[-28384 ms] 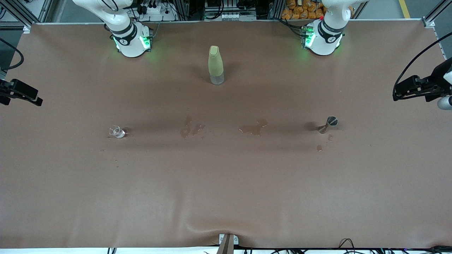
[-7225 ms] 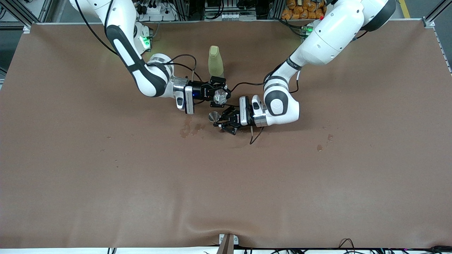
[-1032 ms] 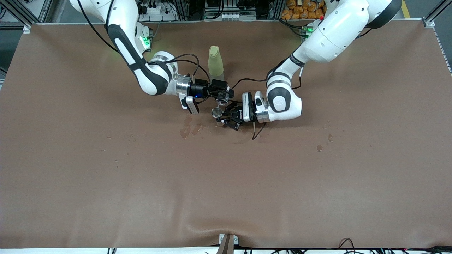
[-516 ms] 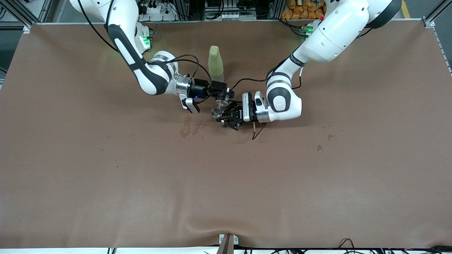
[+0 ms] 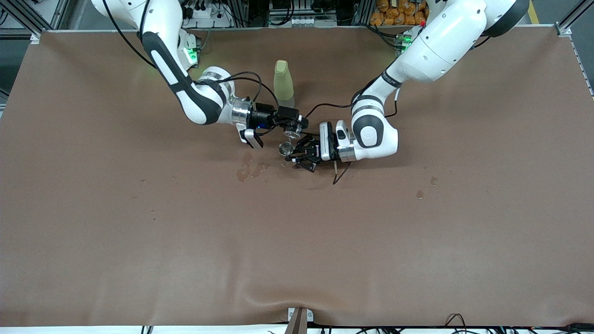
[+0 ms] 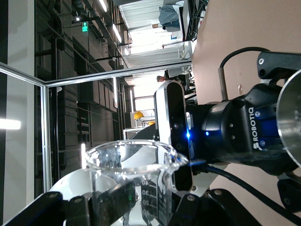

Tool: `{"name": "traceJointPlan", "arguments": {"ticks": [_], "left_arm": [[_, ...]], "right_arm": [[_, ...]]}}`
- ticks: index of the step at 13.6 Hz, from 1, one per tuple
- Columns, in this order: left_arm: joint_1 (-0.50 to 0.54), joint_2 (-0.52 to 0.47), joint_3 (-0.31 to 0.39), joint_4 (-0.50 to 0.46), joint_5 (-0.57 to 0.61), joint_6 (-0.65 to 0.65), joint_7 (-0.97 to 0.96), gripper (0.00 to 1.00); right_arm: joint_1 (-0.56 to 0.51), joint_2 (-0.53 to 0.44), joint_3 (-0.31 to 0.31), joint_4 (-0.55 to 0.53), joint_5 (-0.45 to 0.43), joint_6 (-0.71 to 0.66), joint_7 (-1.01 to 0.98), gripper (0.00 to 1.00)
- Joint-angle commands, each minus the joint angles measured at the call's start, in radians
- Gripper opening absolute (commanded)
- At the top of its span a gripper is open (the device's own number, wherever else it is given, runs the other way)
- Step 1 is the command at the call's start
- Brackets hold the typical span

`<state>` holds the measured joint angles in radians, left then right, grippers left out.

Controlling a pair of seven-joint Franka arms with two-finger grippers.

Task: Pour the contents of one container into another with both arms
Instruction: 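Tilt the beaker back upright with the right gripper above the jigger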

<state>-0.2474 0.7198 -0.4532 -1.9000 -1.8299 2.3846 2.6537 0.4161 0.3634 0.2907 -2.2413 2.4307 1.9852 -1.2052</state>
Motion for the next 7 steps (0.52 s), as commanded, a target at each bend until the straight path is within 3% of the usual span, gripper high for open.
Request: {"name": "traceJointPlan", "arguments": {"ticks": [1,7], "left_arm": [[0.023,-0.046,-0.021,-0.048,-0.037,-0.005,0.028,0.00],[0.054,-0.063,-0.035,-0.056,-0.035,-0.008,0.028,0.00]], "right_arm": [[0.007,-0.034,-0.001,-0.011,0.021,-0.005,-0.008,0.00],[-0.068,-0.113,-0.015,-0.007,-0.130,0.000,-0.521,0.00]]}}
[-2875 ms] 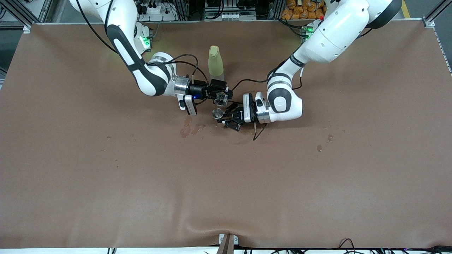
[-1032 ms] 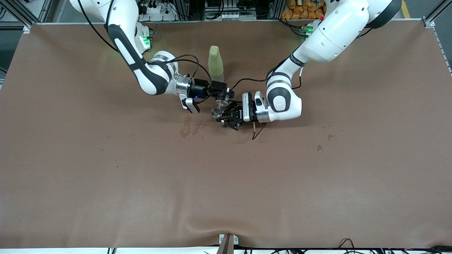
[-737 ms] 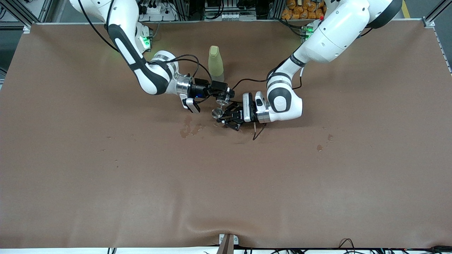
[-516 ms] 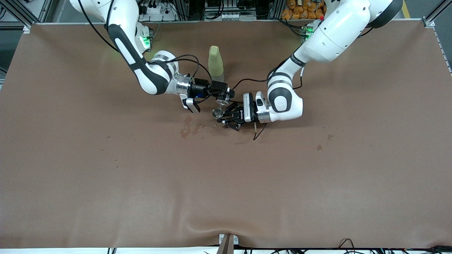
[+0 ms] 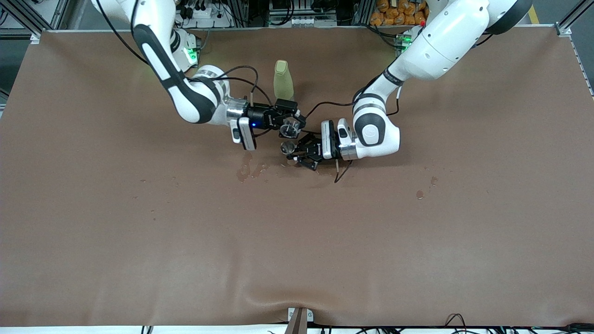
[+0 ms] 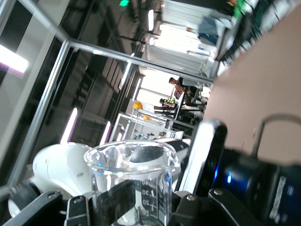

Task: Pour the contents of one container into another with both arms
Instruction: 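Tilt the beaker back upright with the right gripper above the jigger, then carry the beaker away with the right gripper while the left gripper carries the jigger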

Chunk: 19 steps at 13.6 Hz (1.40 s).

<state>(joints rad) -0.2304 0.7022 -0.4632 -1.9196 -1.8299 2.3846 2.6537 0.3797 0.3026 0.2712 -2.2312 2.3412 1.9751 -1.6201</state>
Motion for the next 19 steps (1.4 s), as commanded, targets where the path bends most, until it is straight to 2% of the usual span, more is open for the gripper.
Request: {"name": "traceJointPlan", "arguments": {"ticks": [1,4,6,11,13,19], "left_arm": [[0.054,-0.055,-0.031,-0.036,-0.034,-0.022,0.025,0.00],[0.103,-0.107,-0.031,-0.058,-0.016,-0.065,0.019,0.00],[0.164,-0.136,-0.032,-0.087,0.049,-0.111,0.003,0.00],[0.325,-0.199,-0.031,-0.166,0.227,-0.246,-0.063,0.00],[0.422,-0.230,-0.031,-0.214,0.309,-0.307,-0.086,0.00],[0.732,-0.242,-0.029,-0.246,0.598,-0.510,-0.161,0.00]], "right_arm": [[-0.038,-0.054,0.005,-0.018,-0.058,0.010,-0.165,0.00],[-0.062,-0.059,0.005,-0.024,-0.091,0.007,-0.314,0.00],[-0.119,-0.060,0.005,-0.027,-0.167,-0.007,-0.381,0.00],[-0.324,-0.057,0.005,-0.051,-0.446,-0.140,-0.495,0.00],[-0.424,-0.051,0.005,-0.056,-0.584,-0.205,-0.529,0.00],[-0.657,-0.042,-0.018,-0.044,-0.919,-0.351,-0.607,0.00]]}}
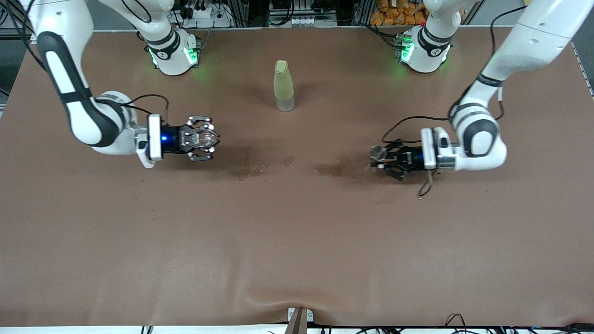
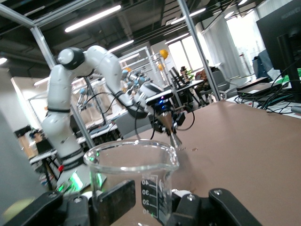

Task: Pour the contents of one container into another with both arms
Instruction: 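Carry the beaker away with the right gripper while the left gripper carries the jigger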

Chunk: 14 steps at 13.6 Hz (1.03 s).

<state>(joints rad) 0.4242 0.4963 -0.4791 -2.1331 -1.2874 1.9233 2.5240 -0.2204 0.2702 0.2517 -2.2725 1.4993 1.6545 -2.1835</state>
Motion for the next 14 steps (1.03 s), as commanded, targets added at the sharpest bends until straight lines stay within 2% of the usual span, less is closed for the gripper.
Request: {"name": "traceJointPlan", "arguments": {"ticks": [1,5,8,11,14], "left_arm": [[0.128,-0.030,-0.013,-0.033,0.094,-0.075,-0.034,0.00],[0.319,0.014,-0.007,-0.025,0.244,-0.090,-0.034,0.00],[0.421,0.102,-0.006,0.013,0.342,-0.122,-0.031,0.00],[0.439,0.186,0.040,0.062,0.398,-0.122,-0.024,0.00],[0.439,0.211,0.071,0.096,0.422,-0.122,-0.025,0.00]], "right_arm": [[-0.075,-0.008,-0.017,0.005,-0.114,-0.035,-0.085,0.00],[-0.077,0.026,-0.144,0.018,-0.209,-0.107,-0.246,0.00],[-0.082,0.073,-0.218,0.045,-0.295,-0.143,-0.350,0.00],[-0.091,0.164,-0.255,0.088,-0.330,-0.179,-0.456,0.00],[-0.105,0.242,-0.281,0.133,-0.370,-0.180,-0.534,0.00]]}}
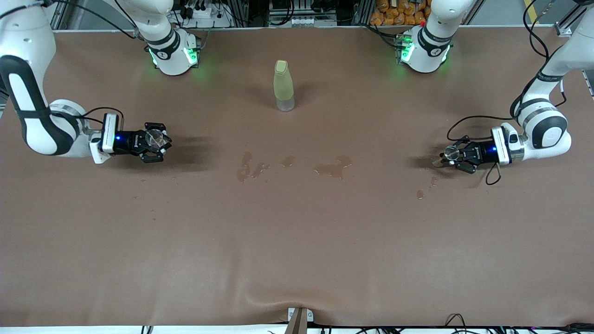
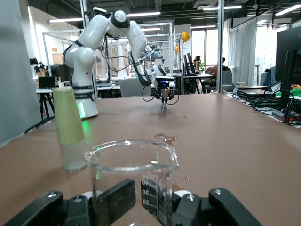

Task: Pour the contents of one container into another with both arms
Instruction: 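Carry the beaker away with the right gripper while the left gripper carries the jigger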

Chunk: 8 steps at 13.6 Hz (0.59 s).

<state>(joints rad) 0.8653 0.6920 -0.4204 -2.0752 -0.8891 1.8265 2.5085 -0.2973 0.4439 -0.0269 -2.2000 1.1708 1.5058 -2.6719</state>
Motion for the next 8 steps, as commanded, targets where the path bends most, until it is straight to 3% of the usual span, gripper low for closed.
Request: {"name": "traceJointPlan", "arguments": {"ticks": [1,6,8], "left_arm": [[-0.005,0.015,0.018,0.043,0.027,-0.026,-0.010,0.00],[-0.003,0.050,0.032,0.066,0.042,-0.026,-0.005,0.00],[-0.003,0.052,0.032,0.066,0.042,-0.026,-0.005,0.10]], "right_arm": [[-0.034,0.099,-0.002,0.077,-0.051,-0.032,-0.072,0.00],[-0.046,0.237,-0.008,0.163,-0.056,-0.027,-0.184,0.00],[-0.046,0.259,-0.010,0.175,-0.056,-0.016,-0.187,0.00]]}}
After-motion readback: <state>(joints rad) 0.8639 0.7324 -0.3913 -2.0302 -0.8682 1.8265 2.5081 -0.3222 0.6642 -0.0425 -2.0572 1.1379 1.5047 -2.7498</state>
